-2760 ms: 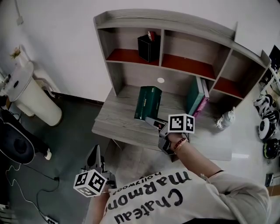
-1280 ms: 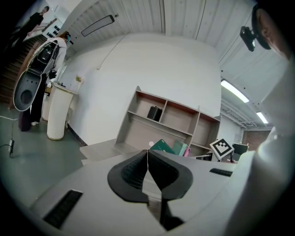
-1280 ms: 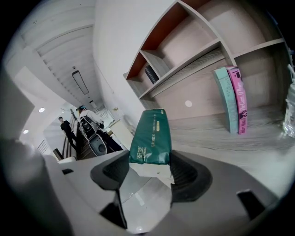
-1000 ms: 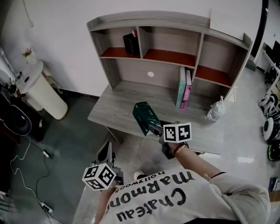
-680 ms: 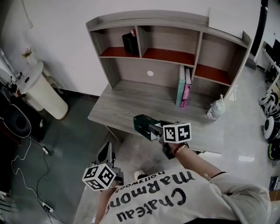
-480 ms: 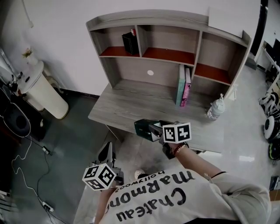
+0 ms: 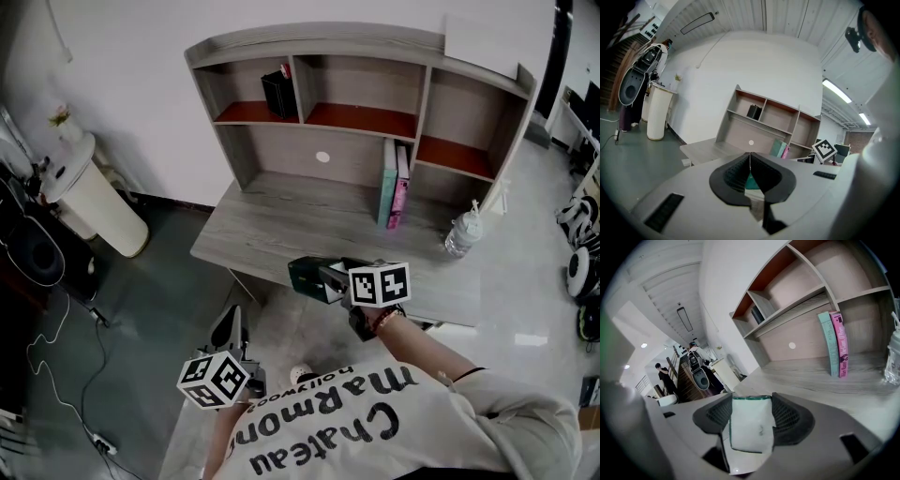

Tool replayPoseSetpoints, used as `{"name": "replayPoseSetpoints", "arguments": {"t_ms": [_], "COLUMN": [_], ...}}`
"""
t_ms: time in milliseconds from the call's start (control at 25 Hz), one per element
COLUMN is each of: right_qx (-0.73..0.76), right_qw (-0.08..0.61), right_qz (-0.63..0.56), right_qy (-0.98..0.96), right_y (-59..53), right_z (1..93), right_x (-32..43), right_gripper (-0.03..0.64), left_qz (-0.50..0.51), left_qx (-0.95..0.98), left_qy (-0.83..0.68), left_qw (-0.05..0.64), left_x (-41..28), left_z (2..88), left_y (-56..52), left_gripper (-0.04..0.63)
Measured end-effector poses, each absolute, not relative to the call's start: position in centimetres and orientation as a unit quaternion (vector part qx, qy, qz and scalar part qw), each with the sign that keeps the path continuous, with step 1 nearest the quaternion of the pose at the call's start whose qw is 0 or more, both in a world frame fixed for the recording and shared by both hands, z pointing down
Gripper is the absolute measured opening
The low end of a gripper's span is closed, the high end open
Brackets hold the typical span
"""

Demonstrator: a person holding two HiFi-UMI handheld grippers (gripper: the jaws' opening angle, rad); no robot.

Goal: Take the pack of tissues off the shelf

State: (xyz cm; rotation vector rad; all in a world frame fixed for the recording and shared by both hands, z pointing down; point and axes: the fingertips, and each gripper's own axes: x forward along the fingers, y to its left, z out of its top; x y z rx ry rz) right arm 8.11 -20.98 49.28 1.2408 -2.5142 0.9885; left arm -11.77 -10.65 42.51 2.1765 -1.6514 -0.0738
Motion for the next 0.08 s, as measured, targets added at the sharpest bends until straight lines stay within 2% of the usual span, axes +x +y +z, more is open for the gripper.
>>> {"name": "replayPoseSetpoints", "arguments": {"t_ms": [80], "right_qx": [0.415], "right_qw": [0.084], "right_qz": [0.331], "right_qy": [-0.843], "right_y": [-20.98], "right_z": [49.21], "right_x": [8.02], "right_gripper": [0.268], "left_qz": [-0.027], "left_qx": [0.779], "left_qy": [-0.593], "left_qw": [0.202], "left_x": [-11.91], "left_z": [42.46], "left_y": [-10.65], "left_gripper": [0.018]}}
